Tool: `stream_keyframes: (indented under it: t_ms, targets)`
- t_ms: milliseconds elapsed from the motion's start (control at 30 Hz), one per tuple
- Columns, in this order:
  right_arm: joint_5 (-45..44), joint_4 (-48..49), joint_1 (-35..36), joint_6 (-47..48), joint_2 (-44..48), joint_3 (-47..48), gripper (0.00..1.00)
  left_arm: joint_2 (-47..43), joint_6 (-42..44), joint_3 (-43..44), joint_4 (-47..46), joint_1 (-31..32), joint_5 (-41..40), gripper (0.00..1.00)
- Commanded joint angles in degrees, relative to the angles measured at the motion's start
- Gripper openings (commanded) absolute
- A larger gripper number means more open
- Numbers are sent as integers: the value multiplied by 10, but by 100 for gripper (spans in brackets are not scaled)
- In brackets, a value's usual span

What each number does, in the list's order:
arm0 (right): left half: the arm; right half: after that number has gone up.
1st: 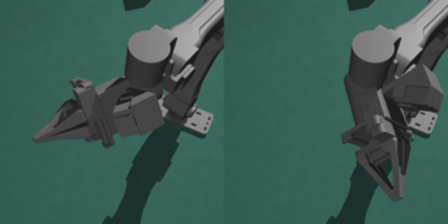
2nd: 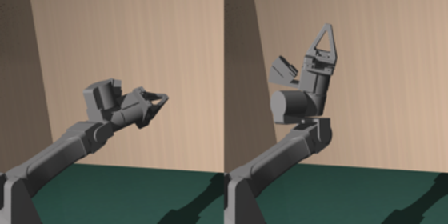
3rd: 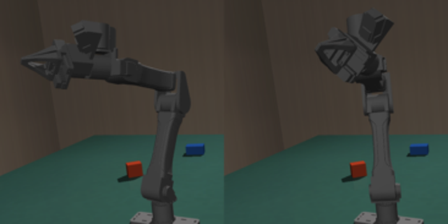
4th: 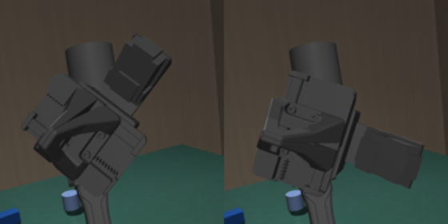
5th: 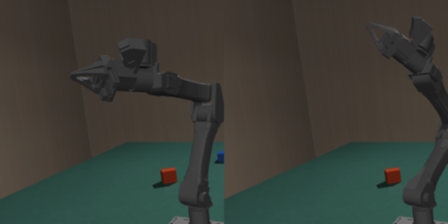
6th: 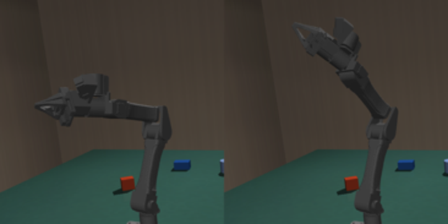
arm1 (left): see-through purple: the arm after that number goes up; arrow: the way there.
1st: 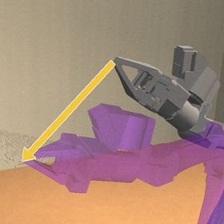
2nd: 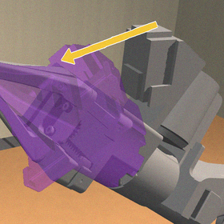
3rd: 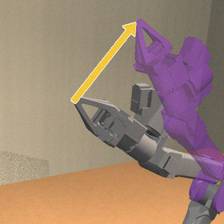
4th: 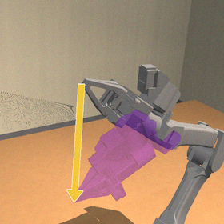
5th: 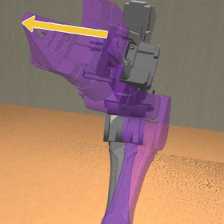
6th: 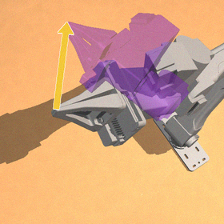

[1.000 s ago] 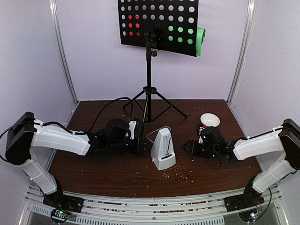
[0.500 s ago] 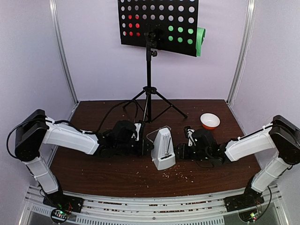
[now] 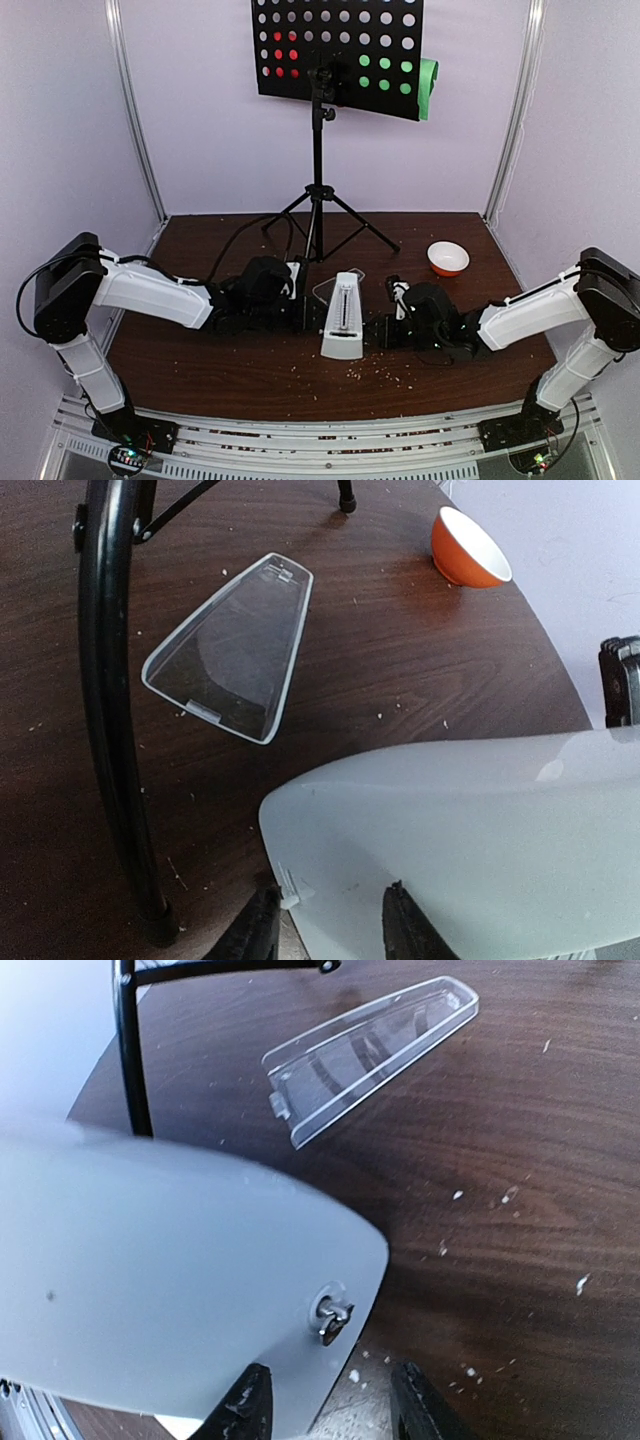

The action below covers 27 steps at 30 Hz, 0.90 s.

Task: Pack up the instrument practice props

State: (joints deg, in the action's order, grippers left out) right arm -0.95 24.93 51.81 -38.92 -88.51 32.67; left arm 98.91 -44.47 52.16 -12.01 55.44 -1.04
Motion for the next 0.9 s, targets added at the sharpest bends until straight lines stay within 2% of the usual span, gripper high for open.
stream_keyframes:
  t_ms: [0, 167, 267, 400, 467, 533, 667, 767, 867]
  targets:
    - [18, 4, 33, 9, 20, -3, 42, 8, 7, 17, -37, 4, 11, 39]
    - [12, 6, 57, 23, 31, -4, 43, 4, 11, 7, -67, 3, 23, 39]
    - [-2, 14, 59, 22, 54, -15, 46, -15, 18, -4, -61, 3, -4, 42]
    - [-18, 26, 57, 44, 122, -52, 59, -90, 71, -16, -20, -2, -71, 61]
    - [-21, 10, 53, 62, 161, -63, 66, -126, 104, -10, 19, -17, -74, 67]
    - [-13, -10, 42, 84, 200, -67, 75, -156, 139, 10, 68, -46, -43, 71]
    - [15, -45, 15, 139, 265, -56, 97, -186, 198, 82, 173, -136, 72, 75]
    - [87, -39, -13, 179, 295, -38, 100, -195, 236, 144, 223, -207, 134, 76]
    - [161, -22, -37, 202, 298, -13, 100, -212, 248, 169, 219, -258, 177, 78]
